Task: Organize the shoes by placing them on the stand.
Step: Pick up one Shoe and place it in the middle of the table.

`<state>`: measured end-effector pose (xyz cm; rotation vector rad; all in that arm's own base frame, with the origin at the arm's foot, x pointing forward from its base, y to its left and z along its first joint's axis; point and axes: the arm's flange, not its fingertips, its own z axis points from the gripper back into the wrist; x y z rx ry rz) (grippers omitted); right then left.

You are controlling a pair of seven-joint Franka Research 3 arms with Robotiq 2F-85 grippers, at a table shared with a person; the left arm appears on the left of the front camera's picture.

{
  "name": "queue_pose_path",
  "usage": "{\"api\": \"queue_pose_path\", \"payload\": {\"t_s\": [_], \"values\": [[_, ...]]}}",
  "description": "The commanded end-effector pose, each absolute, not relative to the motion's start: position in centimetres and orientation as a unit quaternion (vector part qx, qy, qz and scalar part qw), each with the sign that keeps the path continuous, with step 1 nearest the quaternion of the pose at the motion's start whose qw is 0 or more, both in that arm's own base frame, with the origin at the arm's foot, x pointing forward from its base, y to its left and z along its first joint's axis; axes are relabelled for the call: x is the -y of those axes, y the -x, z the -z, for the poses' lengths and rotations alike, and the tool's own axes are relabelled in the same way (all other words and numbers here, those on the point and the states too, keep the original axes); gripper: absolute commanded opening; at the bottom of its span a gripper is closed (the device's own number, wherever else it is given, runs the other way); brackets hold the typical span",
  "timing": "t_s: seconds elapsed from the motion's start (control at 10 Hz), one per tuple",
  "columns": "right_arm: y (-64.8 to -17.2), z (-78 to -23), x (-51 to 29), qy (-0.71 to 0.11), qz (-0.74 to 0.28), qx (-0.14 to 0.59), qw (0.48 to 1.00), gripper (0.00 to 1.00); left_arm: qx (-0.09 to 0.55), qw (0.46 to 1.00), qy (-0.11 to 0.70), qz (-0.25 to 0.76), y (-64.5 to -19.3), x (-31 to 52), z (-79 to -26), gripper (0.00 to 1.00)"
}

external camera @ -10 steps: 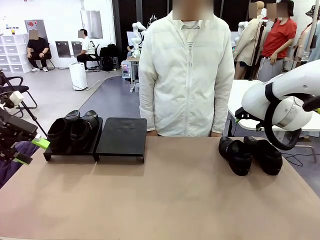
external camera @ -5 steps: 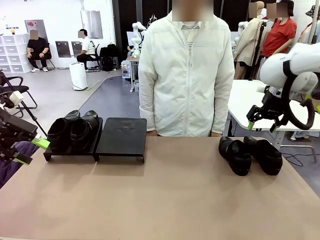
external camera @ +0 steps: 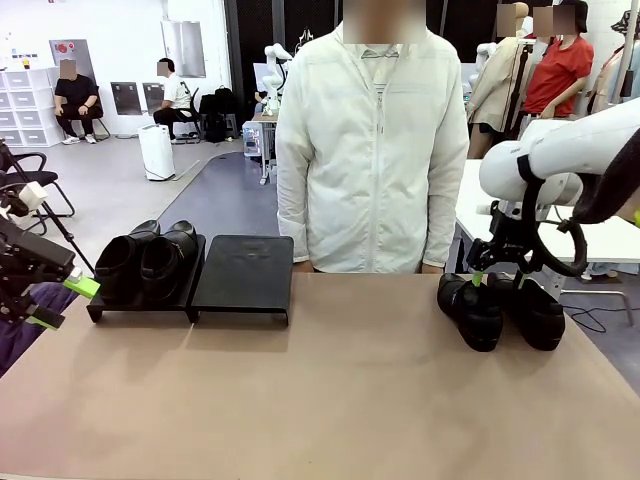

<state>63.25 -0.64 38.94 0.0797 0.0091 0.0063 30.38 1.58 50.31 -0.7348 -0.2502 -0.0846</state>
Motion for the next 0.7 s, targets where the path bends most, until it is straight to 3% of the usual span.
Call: {"api": "queue_pose_path", "payload": {"t_s": [0.0, 0.6], "values": [[-63.3, -38.9, 0.0, -0.007, 0.004, -0.022, 1.000, 1.00, 0.118, 0.926, 0.357, 0.042, -30.2, -1.8, -50.5, 1.00], [-63.3, -36.0, -0.5, -0.011, 0.027, -0.045, 0.999, 1.00, 0.118, 0.926, 0.357, 0.042, -30.2, -1.8, -50.5, 1.00]]}}
